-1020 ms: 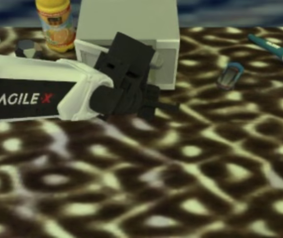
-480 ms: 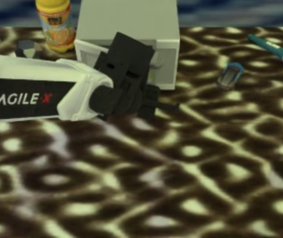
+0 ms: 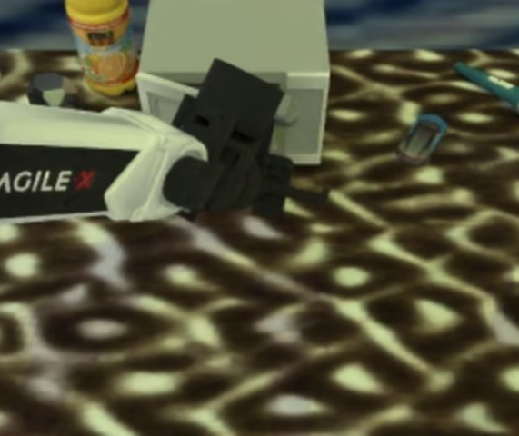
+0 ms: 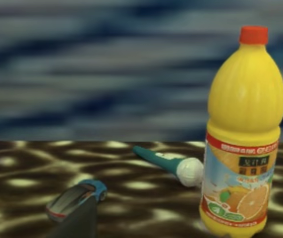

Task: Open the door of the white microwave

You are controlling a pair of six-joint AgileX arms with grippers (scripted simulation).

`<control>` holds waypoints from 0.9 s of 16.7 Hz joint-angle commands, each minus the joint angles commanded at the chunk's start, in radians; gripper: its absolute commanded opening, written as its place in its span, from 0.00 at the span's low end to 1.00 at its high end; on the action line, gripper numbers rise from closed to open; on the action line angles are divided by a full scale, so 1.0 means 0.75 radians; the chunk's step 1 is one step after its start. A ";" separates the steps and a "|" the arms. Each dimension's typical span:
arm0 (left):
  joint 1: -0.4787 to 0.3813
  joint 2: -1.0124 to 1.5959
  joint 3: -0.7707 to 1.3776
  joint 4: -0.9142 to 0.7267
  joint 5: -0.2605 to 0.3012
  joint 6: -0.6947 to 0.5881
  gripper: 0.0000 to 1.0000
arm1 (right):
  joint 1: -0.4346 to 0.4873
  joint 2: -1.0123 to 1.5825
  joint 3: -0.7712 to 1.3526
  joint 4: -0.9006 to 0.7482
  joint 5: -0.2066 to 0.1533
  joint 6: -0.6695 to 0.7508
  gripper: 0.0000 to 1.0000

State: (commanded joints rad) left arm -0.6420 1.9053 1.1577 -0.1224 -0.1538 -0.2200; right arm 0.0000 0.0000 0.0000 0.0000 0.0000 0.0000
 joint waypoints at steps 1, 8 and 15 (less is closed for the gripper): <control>0.000 0.000 0.000 0.000 0.000 0.000 0.00 | 0.000 0.000 0.000 0.000 0.000 0.000 1.00; 0.012 -0.028 -0.037 0.018 0.038 0.044 0.00 | 0.000 0.000 0.000 0.000 0.000 0.000 1.00; 0.015 -0.030 -0.042 0.019 0.041 0.050 0.00 | 0.000 0.000 0.000 0.000 0.000 0.000 1.00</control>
State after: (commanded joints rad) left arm -0.6310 1.8831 1.1260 -0.1079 -0.1228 -0.1827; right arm 0.0000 0.0000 0.0000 0.0000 0.0000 0.0000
